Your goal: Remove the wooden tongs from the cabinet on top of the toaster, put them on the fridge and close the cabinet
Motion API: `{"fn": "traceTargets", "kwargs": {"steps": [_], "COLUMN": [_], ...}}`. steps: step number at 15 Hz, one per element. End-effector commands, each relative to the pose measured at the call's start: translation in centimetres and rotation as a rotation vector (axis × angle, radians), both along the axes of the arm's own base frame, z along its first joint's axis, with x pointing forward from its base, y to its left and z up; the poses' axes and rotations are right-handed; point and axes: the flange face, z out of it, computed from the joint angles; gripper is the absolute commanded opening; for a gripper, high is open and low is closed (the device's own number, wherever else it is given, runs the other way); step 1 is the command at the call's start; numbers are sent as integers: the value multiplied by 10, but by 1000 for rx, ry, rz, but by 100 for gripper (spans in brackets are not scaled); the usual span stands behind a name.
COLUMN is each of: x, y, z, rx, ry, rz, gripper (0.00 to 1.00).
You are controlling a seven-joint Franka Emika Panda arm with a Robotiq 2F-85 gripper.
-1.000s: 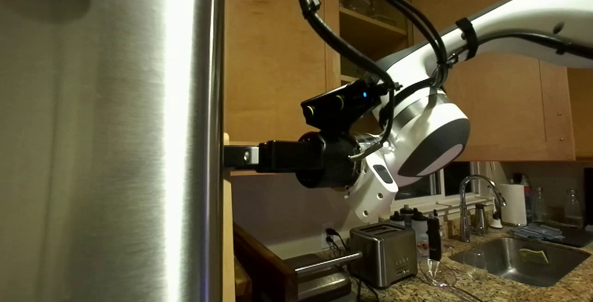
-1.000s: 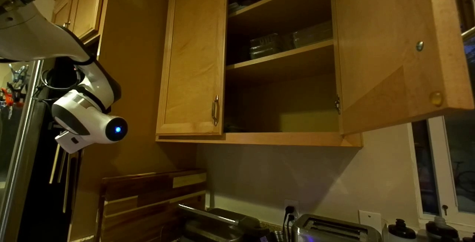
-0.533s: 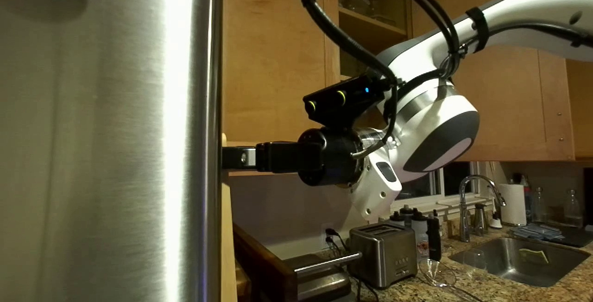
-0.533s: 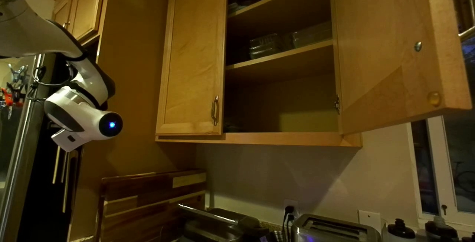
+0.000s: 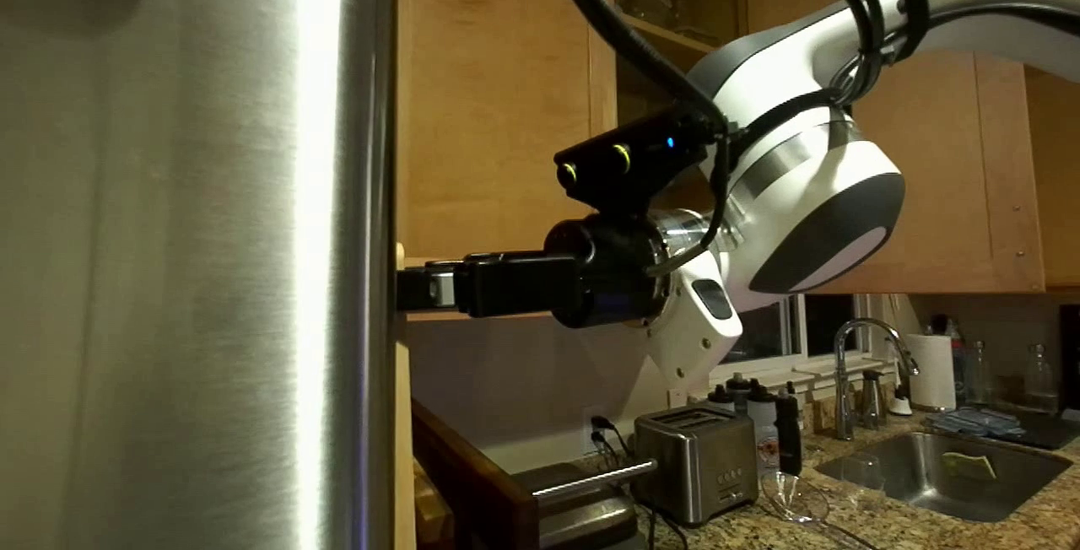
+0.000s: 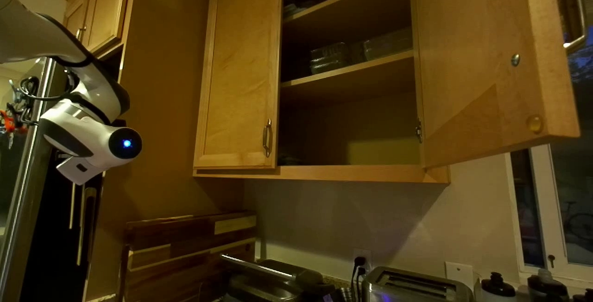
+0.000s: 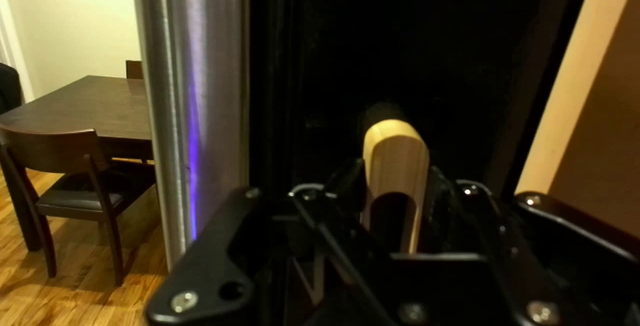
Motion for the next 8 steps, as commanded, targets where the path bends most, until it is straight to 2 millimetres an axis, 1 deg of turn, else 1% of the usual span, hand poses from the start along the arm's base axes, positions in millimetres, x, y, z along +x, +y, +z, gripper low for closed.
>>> {"fn": "traceTargets", "kwargs": {"steps": [1,2,3,4,5,8], "x": [-24,-25,-28,-34,-34,-30], "y": [52,54,61,71,78,74], "z": [-3,-2,-3,-5,-6,-5], "rx": [-28,-31,-29,-33,-42,-43], "ry": [14,14,19,23,28,22], "rz": [80,85,106,133,133,129], "gripper": [58,64,69,77,83,98]}}
